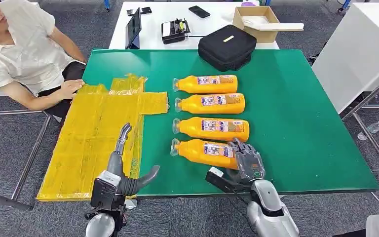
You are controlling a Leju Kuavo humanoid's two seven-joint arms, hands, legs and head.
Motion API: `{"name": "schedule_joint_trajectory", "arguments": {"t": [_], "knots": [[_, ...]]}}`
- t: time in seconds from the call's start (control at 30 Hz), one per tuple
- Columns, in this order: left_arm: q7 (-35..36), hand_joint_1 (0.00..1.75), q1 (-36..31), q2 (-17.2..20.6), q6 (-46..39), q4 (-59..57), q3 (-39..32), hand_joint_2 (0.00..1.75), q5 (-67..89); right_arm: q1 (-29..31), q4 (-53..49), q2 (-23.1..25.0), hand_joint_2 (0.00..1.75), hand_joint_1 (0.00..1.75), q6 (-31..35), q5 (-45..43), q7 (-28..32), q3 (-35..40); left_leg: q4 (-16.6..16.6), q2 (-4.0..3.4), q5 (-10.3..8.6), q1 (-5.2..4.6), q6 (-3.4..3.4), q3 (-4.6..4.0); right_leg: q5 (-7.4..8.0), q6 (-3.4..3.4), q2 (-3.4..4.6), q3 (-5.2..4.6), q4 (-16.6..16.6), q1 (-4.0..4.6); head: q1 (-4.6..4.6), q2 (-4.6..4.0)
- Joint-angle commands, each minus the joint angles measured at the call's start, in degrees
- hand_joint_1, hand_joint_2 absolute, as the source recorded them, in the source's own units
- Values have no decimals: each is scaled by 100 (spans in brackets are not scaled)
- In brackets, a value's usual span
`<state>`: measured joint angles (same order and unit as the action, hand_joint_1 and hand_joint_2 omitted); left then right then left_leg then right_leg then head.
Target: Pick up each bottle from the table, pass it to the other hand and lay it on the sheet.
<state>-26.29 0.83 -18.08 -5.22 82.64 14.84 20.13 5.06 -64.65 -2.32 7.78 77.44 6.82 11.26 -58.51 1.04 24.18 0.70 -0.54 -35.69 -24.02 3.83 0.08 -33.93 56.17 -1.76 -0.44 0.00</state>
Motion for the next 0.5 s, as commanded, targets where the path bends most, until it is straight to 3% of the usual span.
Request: {"name": "schedule_joint_trajectory", "arguments": {"t": [0.03, 0.5], "knots": [[121, 0, -112, -187, -29, -274, 22, 175, -33, -181, 791, -245, 175, 175, -270, -554, 168, -269, 6, 11, 1, 4, -1, 14, -4, -15, -18, 30, -11, 8, -2, 0], [96, 0, -112, -176, -19, -198, 89, 175, -26, -444, 499, -449, 175, 175, -351, -864, 271, -315, 5, 25, 4, 4, 0, 33, -9, -14, -28, 30, -12, 7, -2, 0]]}}
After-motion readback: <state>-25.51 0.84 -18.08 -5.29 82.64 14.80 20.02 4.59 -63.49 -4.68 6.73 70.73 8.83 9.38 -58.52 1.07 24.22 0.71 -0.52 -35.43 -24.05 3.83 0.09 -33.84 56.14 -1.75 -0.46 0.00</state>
